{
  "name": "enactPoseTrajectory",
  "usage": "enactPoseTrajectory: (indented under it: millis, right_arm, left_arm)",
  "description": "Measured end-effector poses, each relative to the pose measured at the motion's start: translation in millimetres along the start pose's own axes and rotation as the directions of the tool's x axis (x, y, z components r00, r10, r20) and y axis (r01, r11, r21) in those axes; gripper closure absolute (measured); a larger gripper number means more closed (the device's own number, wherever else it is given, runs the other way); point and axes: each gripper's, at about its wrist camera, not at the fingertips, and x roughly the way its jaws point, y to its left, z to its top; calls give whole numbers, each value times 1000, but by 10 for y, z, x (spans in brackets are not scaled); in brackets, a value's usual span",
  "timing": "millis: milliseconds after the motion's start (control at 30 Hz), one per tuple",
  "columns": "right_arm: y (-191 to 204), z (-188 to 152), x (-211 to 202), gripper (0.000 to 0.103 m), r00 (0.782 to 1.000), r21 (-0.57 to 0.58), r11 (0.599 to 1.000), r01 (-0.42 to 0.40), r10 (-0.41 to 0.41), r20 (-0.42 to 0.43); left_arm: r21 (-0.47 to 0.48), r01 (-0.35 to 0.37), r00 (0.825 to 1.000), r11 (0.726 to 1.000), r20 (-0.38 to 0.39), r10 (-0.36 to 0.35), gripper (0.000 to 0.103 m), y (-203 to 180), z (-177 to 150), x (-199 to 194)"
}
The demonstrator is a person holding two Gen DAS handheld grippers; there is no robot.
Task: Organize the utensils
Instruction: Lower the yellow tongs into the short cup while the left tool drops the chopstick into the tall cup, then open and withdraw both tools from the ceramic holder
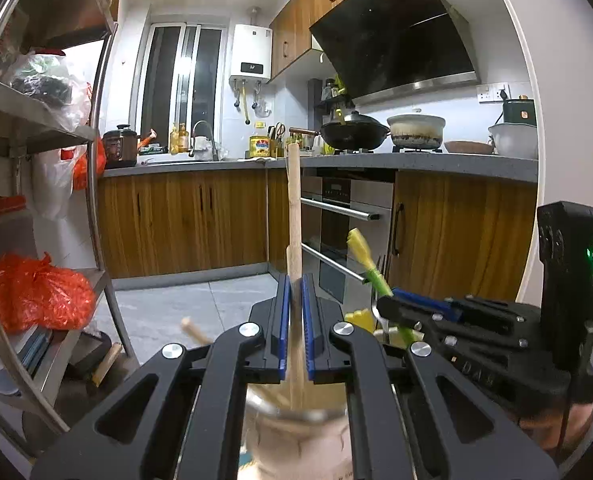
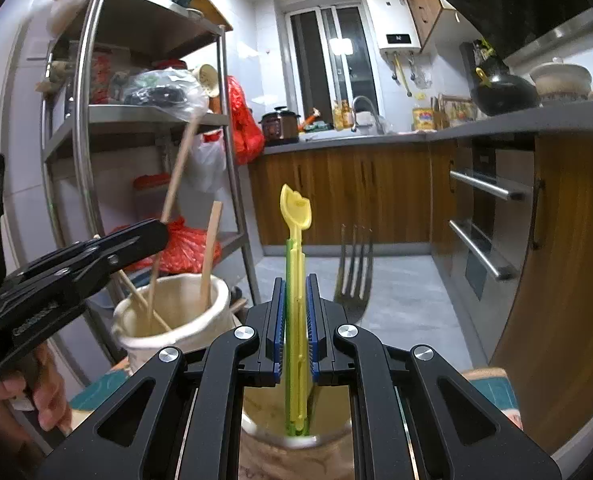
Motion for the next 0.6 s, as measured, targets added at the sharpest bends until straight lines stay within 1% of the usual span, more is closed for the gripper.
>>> enactPoseTrajectory:
  millis: [133,300,567,600]
  right_arm:
    - [-6,-40,-76,92,1000,-3,1000,1,-1,-19]
    - [24,-92,-142,92,999,-21,1000,10,-11,-49]
    - [9,-141,-200,92,994,2,1000,29,-28,-103]
    - [1,-136,-219,88,994,11,999,33,-32,-106]
  left_arm:
    - [19,1,1000,1000,-16,0,97,-24,-51,-106]
    - [17,5,999,1000,-37,-4,97,-21,-115,-176]
    - [19,5,997,1000,-71,-3,97,-3,-138,-278]
    - [18,6,997,1000,-74,-4,97,-4,-138,-293]
